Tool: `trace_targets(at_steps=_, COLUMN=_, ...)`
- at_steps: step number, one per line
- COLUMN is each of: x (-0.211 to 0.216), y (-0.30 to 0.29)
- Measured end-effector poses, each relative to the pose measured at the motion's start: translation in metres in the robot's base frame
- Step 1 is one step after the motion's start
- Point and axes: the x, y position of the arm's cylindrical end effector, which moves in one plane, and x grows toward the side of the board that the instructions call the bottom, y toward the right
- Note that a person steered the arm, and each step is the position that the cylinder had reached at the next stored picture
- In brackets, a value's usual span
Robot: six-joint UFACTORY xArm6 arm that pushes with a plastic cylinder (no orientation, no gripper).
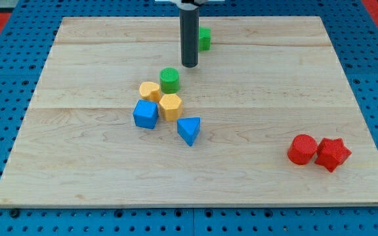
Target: Move green star down a bit
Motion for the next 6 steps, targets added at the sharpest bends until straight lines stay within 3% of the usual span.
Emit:
trace_targets(at_steps=1, x=0.021, y=-0.029)
trace_targets(at_steps=2, x=0.055, y=-0.016)
trace_targets(at_steps=3, x=0.03, y=-0.009)
trace_targets(at_steps=4, x=-0.036, y=-0.006)
trace_targets(at_steps=5, x=-0.053, y=-0.072)
trace_targets(at_steps=6, x=-0.089, y=-0.009)
